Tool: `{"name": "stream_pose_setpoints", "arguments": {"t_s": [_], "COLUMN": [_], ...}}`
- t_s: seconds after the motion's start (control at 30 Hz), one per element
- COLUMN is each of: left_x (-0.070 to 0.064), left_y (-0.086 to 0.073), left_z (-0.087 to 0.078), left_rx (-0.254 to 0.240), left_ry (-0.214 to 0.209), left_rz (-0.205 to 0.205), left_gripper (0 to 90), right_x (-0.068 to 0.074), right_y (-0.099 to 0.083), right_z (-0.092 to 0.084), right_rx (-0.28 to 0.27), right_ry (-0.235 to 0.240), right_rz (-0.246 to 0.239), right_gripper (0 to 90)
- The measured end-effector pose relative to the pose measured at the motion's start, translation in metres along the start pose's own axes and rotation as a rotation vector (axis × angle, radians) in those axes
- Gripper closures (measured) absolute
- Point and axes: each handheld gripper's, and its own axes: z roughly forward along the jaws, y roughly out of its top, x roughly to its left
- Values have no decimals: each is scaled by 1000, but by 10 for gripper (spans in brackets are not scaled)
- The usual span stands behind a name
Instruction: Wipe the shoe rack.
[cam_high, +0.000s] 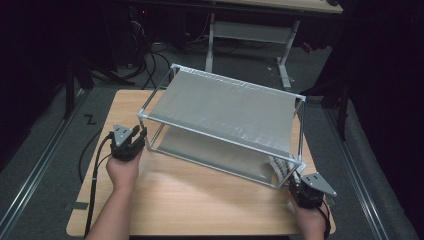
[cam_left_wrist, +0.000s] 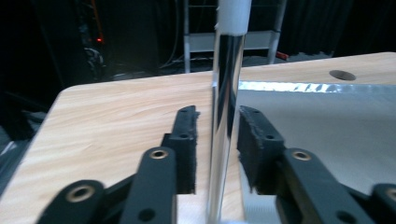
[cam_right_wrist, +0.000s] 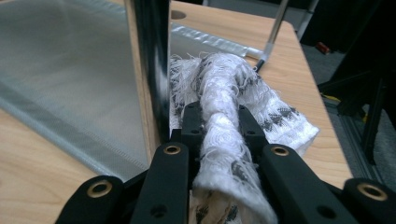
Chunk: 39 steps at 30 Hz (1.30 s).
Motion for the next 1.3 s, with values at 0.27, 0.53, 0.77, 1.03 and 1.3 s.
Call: {"name": "stream_pose_setpoints", "arguments": {"t_s": [0.27,0.53,0.77,1.03,1.3], "left_x": [-27,-53,-75,-80,-98], "left_y": [-51,-62,-65,-64,-64], "left_z": [-66,-92,-96,-99,-102], "left_rx": [-11,-15,11,7,-12], "left_ry": [-133,-243,-301,-328,-398], "left_rz": [79,109,159,149,105], "left_gripper": [659,654,646,641,641], "right_x": [31,62,97,141,145], "right_y": [-4,-1,-1,0,2], "right_z": [-11,-20,-24,-32,-35], "right_rx": [3,-8,-3,-21,-42], "right_ry": [73,151,258,364,367], "right_rz": [-34,-49,-85,-160,-176], "right_gripper": [783,782,781,779,780]}}
